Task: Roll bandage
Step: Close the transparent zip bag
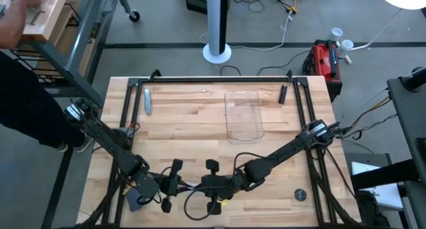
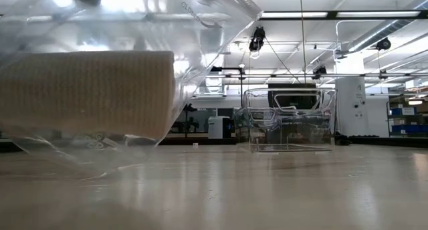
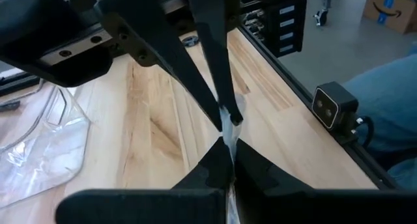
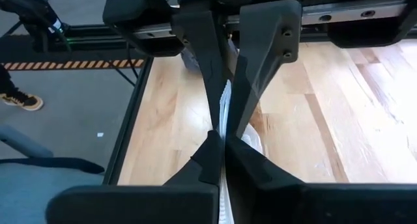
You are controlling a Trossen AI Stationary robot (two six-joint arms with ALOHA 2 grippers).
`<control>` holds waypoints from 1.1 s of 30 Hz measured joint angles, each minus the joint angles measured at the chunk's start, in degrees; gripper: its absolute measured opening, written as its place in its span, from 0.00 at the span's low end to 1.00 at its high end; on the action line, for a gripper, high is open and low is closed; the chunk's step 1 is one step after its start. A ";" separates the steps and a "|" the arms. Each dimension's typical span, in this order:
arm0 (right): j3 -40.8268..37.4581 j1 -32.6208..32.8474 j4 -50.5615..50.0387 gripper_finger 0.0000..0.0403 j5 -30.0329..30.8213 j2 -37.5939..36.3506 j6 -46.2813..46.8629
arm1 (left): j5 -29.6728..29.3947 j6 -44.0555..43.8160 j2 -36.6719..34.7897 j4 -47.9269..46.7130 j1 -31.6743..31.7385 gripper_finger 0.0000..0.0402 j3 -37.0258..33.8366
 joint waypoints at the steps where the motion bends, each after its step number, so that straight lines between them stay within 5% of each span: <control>1: 0.00 0.02 0.00 0.01 0.17 0.00 -0.05 | 0.48 -0.60 -0.02 -0.05 0.00 0.00 0.00; 9: -0.07 0.62 0.21 0.00 1.83 0.00 -0.38 | 5.12 -5.28 -0.11 -2.02 0.02 0.04 -0.04; 24: -0.07 1.80 -1.26 0.00 7.64 0.19 2.39 | 8.78 -11.92 -0.08 -6.78 -0.02 0.29 -0.13; 33: -0.04 1.92 -1.16 0.00 7.49 1.94 3.62 | 5.53 -11.80 -0.07 -6.30 0.05 0.35 -0.17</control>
